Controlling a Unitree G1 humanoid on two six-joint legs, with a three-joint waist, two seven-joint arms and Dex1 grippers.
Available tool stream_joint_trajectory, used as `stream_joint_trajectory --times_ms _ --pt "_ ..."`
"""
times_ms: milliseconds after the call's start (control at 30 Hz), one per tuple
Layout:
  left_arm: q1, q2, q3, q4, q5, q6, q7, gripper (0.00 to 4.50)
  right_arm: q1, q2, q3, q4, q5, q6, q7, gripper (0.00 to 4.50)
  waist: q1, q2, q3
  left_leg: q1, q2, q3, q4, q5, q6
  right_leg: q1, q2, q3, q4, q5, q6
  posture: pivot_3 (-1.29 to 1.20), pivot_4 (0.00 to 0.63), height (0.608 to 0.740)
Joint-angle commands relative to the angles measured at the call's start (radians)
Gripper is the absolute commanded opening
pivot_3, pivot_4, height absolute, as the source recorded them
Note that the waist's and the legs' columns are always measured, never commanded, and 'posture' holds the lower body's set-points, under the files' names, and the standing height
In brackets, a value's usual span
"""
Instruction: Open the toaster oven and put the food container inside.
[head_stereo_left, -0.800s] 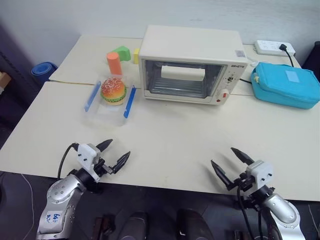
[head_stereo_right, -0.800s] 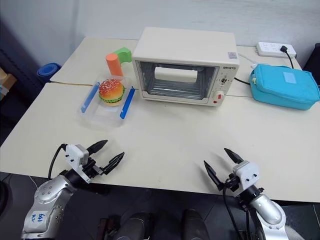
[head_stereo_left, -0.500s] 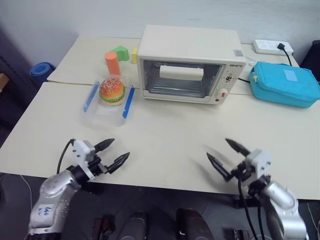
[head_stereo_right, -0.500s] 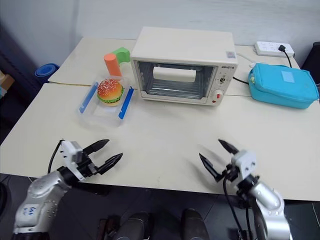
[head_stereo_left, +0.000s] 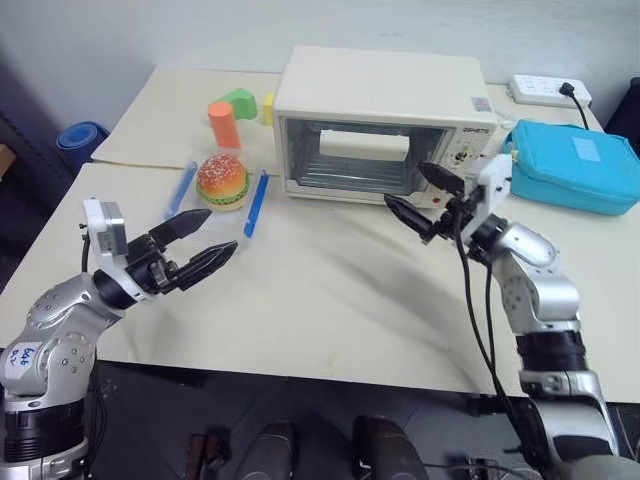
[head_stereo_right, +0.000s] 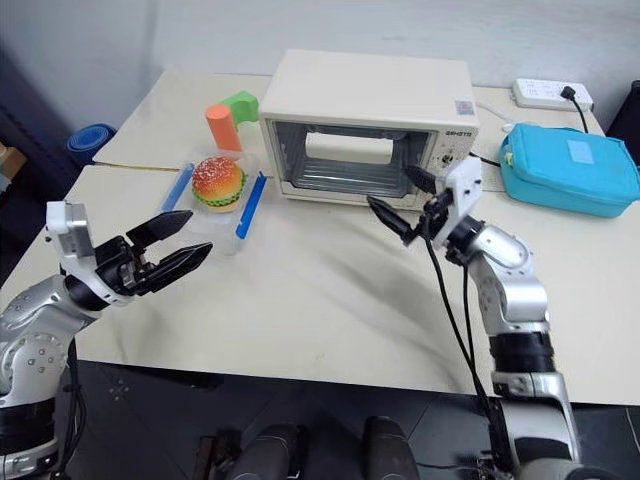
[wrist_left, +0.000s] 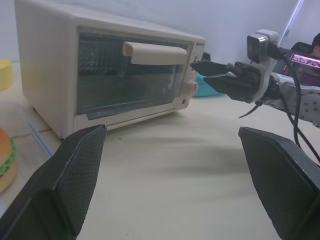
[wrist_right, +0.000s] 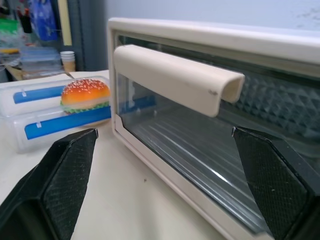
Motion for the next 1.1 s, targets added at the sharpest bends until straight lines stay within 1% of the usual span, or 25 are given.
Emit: stream_joint_trajectory --times_ms 33,100,233,367,467,533,567,633,700,767,833,867,933,967,1000,1100 --pt "0.010 -0.015 -0.013 -0.058 0.006 -0.008 0.019 4.50 -0.061 0.039 -0.004 0.028 0.009 -0.045 0.020 4.48 -0.003 0.000 0.000 0.000 0.000 0.000 0.000 0.000 0.000 0.000 0.000 0.000 0.000 0.000 0.000 0.00 0.150 0.740" --pt "0.013 -0.024 -0.027 -0.078 0.013 -0.006 0.035 4.50 -0.067 0.059 0.009 0.017 0.008 -0.052 0.044 4.48 -0.004 0.000 0.000 0.000 0.000 0.000 0.000 0.000 0.000 0.000 0.000 0.000 0.000 0.000 0.000 0.00 0.150 0.740" --pt "0.004 -0.034 -0.041 -0.100 0.012 0.002 0.059 4.50 -0.027 0.073 0.027 -0.053 0.015 -0.034 0.078 4.48 -0.004 0.000 0.000 0.000 0.001 0.000 0.001 0.000 0.000 -0.001 0.000 0.000 0.002 0.000 0.000 0.00 0.150 0.740" --pt "-0.023 -0.040 -0.029 -0.082 0.005 0.002 0.086 4.50 0.078 0.045 0.056 -0.155 0.010 -0.023 0.127 4.48 -0.003 0.000 0.000 0.000 0.001 0.001 0.000 0.000 -0.001 -0.002 0.001 0.001 0.002 0.000 0.000 0.00 0.150 0.740" --pt "-0.081 -0.044 -0.028 -0.017 0.033 -0.007 0.118 4.50 0.187 0.013 0.084 -0.232 -0.014 -0.030 0.152 4.48 -0.001 0.000 0.000 0.000 0.002 0.001 0.001 0.000 -0.001 -0.002 0.002 0.001 0.002 0.000 0.000 0.00 0.150 0.740" --pt "-0.137 -0.052 -0.042 0.045 0.061 -0.012 0.141 4.11 0.231 -0.002 0.101 -0.256 -0.038 -0.049 0.159 4.50 0.001 0.000 0.000 0.000 0.001 0.002 0.001 0.000 -0.002 -0.002 0.002 0.001 0.001 0.000 0.000 0.00 0.150 0.740" --pt "-0.176 -0.058 -0.062 0.091 0.098 -0.031 0.151 3.92 0.242 0.000 0.103 -0.262 -0.042 -0.051 0.153 4.50 -0.001 0.000 0.000 0.000 0.001 0.002 0.001 0.001 -0.002 -0.002 0.003 0.001 0.001 0.000 0.000 0.00 0.150 0.740" --pt "-0.265 -0.079 -0.097 0.189 0.154 -0.061 0.167 3.38 0.253 0.011 0.105 -0.265 -0.048 -0.055 0.139 4.50 0.001 0.000 0.000 0.001 0.001 0.004 0.002 0.001 -0.002 -0.002 0.004 0.001 0.002 0.000 0.000 0.00 0.150 0.740" --pt "-0.357 -0.109 -0.124 0.290 0.206 -0.101 0.172 2.73 0.258 0.023 0.110 -0.260 -0.056 -0.061 0.128 4.50 0.001 0.000 0.000 0.001 0.002 0.005 0.002 0.002 -0.002 -0.003 0.009 0.000 0.002 0.001 0.001 0.00 0.150 0.740" --pt "-0.441 -0.141 -0.158 0.399 0.263 -0.146 0.170 2.08 0.259 0.034 0.110 -0.242 -0.062 -0.073 0.117 4.50 0.001 0.000 0.000 0.002 0.002 0.005 0.002 0.002 -0.003 -0.003 0.010 0.000 0.003 0.001 0.001 0.00 0.150 0.740" --pt "-0.495 -0.156 -0.183 0.485 0.301 -0.183 0.138 1.40 0.259 0.039 0.115 -0.226 -0.076 -0.094 0.118 4.50 -0.003 0.000 0.000 0.002 0.004 0.008 0.002 0.002 -0.004 -0.004 0.012 0.000 0.003 0.001 0.001 0.00 0.150 0.740" --pt "-0.520 -0.162 -0.189 0.526 0.315 -0.199 0.128 1.19 0.259 0.038 0.118 -0.220 -0.083 -0.104 0.120 4.50 -0.006 0.000 0.000 0.002 0.005 0.009 0.001 0.002 -0.004 -0.005 0.012 0.001 0.005 0.001 0.001 0.00 0.150 0.740" --pt "-0.554 -0.165 -0.212 0.588 0.342 -0.233 0.073 0.58 0.261 0.036 0.116 -0.214 -0.090 -0.119 0.121 4.50 -0.011 0.000 0.000 0.001 0.006 0.012 0.000 0.001 -0.004 -0.007 0.013 0.001 0.005 0.001 0.001 0.00 0.150 0.740" --pt "-0.570 -0.162 -0.246 0.610 0.365 -0.238 0.030 0.26 0.269 0.032 0.107 -0.215 -0.092 -0.127 0.116 4.50 -0.013 0.000 0.000 0.000 0.006 0.012 0.000 0.001 -0.004 -0.008 0.013 0.001 0.005 0.001 0.001 0.00 0.150 0.740" --pt "-0.583 -0.161 -0.274 0.623 0.383 -0.243 -0.007 0.05 0.281 0.026 0.100 -0.219 -0.093 -0.133 0.113 4.50 -0.012 0.000 0.000 -0.001 0.006 0.012 0.000 0.001 -0.004 -0.009 0.013 0.001 0.005 0.001 0.001 0.00 0.150 0.740" --pt "-0.594 -0.167 -0.317 0.631 0.416 -0.245 -0.057 0.05 0.334 0.006 0.081 -0.243 -0.097 -0.154 0.106 4.50 -0.002 0.000 0.000 -0.003 0.006 0.012 0.001 0.001 -0.004 -0.011 0.013 0.001 0.005 0.001 0.001 0.00 0.150 0.740"
